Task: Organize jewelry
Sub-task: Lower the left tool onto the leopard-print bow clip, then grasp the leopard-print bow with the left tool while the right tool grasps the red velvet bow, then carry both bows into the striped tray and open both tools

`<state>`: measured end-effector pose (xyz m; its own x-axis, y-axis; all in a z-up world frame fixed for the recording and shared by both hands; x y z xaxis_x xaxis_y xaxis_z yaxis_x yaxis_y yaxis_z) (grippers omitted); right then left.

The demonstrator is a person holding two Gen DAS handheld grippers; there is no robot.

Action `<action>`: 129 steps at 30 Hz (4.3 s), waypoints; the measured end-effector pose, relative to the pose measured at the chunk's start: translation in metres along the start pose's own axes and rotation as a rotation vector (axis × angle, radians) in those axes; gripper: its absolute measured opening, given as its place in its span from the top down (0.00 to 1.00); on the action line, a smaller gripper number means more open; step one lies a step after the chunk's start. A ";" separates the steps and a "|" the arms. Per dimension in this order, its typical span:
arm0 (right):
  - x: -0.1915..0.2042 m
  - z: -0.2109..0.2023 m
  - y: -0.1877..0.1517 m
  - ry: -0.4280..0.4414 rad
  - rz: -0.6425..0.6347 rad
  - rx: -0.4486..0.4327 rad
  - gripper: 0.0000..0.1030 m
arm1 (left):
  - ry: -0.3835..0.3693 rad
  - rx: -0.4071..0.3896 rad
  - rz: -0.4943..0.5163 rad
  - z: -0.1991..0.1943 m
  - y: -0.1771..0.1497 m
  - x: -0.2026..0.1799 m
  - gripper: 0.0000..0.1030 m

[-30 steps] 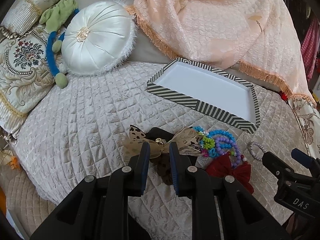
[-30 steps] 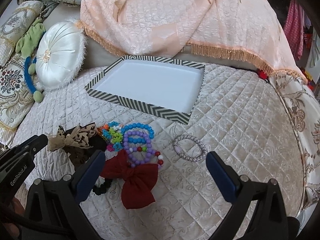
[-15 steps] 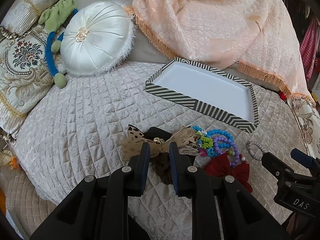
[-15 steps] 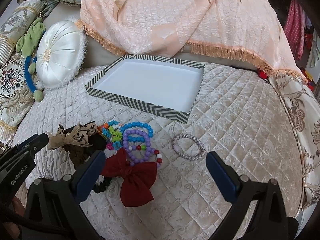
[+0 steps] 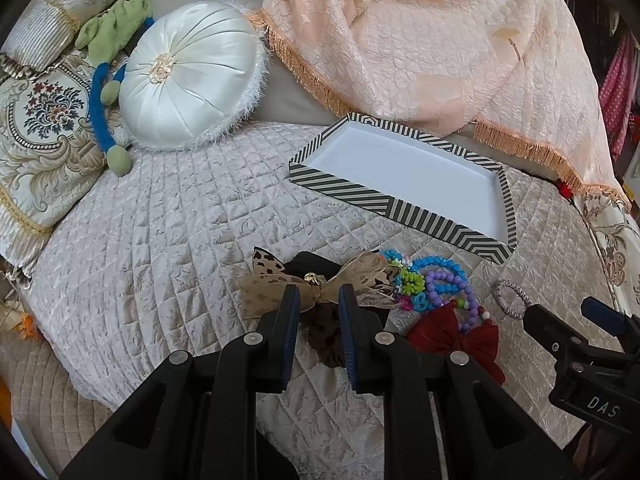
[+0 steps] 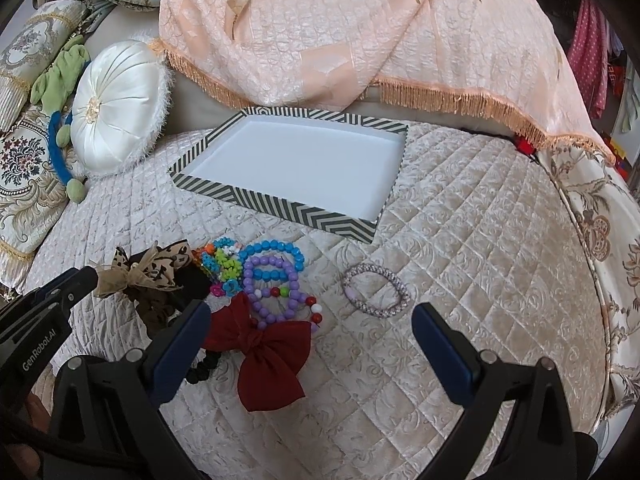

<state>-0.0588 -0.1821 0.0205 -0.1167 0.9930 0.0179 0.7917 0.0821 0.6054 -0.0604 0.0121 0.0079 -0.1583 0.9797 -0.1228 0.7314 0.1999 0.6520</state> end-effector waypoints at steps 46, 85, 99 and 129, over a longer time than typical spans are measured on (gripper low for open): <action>-0.037 0.012 -0.007 0.067 -0.019 0.030 0.01 | -0.199 0.195 -0.203 0.025 0.020 0.049 0.96; 0.016 0.037 -0.037 0.379 -0.179 0.073 0.94 | -0.313 0.243 -0.365 0.064 0.018 0.056 1.00; 0.002 0.008 -0.011 0.355 -0.144 -0.021 0.93 | -0.347 0.130 -0.316 0.018 0.057 0.050 1.00; -0.053 0.165 0.081 0.225 -0.076 0.139 0.93 | -0.193 0.244 -0.137 0.213 0.147 -0.013 1.00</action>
<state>0.1106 -0.2137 -0.0625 -0.2969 0.9410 0.1622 0.8485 0.1821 0.4969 0.1900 0.0317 -0.0540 -0.1547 0.9232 -0.3519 0.8528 0.3046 0.4242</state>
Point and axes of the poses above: each gripper's, at about its wrist camera, not at the fingertips, and z roughly the way its jaws point, x to its left, y to its top, the point moved 3 cm from there along z, roughly the way its jaws point, and after that the axes turned 7 degrees about -z, right-handed, at the moved point
